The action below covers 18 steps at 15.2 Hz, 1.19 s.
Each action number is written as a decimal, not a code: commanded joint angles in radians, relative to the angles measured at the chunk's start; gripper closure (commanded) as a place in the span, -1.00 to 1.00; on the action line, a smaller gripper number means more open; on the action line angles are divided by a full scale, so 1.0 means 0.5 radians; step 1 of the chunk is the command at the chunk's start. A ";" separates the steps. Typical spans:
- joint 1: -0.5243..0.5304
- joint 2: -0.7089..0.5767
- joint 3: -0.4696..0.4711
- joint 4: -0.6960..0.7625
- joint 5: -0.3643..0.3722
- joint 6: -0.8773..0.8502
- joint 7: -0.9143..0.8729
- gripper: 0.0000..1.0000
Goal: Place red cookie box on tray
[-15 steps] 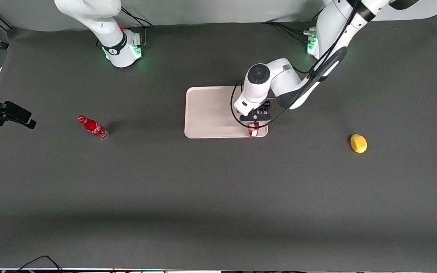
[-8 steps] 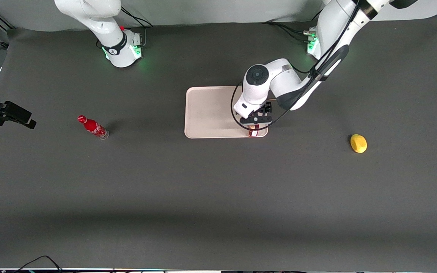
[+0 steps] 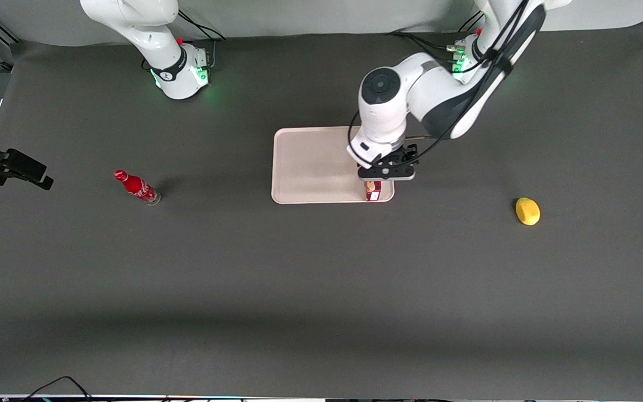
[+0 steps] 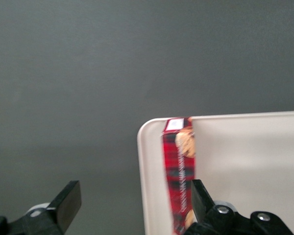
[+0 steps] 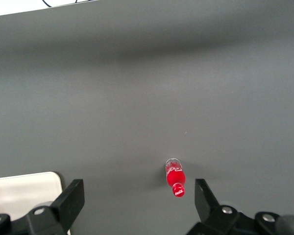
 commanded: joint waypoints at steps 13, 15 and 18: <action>0.069 -0.848 1.265 0.340 -0.642 -0.705 1.500 -1.00; 0.069 -0.836 1.268 0.389 -0.642 -0.708 1.506 -1.00; 0.069 -0.625 1.274 0.560 -0.639 -0.681 1.510 -1.00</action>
